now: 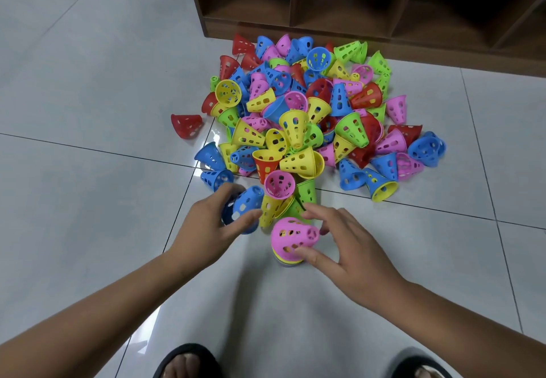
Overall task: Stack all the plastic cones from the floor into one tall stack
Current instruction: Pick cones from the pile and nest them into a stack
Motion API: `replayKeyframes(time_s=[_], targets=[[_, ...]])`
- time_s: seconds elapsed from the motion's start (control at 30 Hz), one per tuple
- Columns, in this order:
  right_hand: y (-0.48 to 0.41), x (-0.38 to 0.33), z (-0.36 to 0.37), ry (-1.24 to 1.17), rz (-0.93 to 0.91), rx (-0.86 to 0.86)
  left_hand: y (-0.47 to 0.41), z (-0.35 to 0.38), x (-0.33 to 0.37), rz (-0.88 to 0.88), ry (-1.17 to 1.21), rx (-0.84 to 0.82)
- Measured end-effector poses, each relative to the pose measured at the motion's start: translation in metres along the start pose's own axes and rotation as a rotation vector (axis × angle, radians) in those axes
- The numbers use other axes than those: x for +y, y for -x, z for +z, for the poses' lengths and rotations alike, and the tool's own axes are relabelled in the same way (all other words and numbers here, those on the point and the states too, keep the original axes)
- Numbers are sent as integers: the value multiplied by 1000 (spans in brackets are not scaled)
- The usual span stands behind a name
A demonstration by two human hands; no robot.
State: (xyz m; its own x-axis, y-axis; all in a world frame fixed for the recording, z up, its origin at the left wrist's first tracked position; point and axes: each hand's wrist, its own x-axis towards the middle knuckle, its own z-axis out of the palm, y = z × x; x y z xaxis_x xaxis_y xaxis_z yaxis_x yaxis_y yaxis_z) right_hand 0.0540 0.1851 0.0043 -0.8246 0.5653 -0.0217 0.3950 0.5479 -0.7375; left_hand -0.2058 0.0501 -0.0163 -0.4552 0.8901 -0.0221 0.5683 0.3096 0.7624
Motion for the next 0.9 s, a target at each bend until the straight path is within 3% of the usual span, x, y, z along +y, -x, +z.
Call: replayKeyframes(time_s=[0.17, 0.37, 0.5, 0.7, 0.9], targets=[[1, 20, 5, 48, 17, -58, 10, 7, 39, 124, 168, -78], [-12, 54, 5, 102, 16, -74, 15, 33, 32, 174, 7, -279], [-38, 80, 4, 259, 17, -77, 15, 32, 20, 224, -21, -343], [-79, 85, -7, 402, -58, -62, -23, 12, -18, 159, -167, -142], [-108, 79, -18, 247, -13, 10, -62, -7, -66, 125, -311, 6]])
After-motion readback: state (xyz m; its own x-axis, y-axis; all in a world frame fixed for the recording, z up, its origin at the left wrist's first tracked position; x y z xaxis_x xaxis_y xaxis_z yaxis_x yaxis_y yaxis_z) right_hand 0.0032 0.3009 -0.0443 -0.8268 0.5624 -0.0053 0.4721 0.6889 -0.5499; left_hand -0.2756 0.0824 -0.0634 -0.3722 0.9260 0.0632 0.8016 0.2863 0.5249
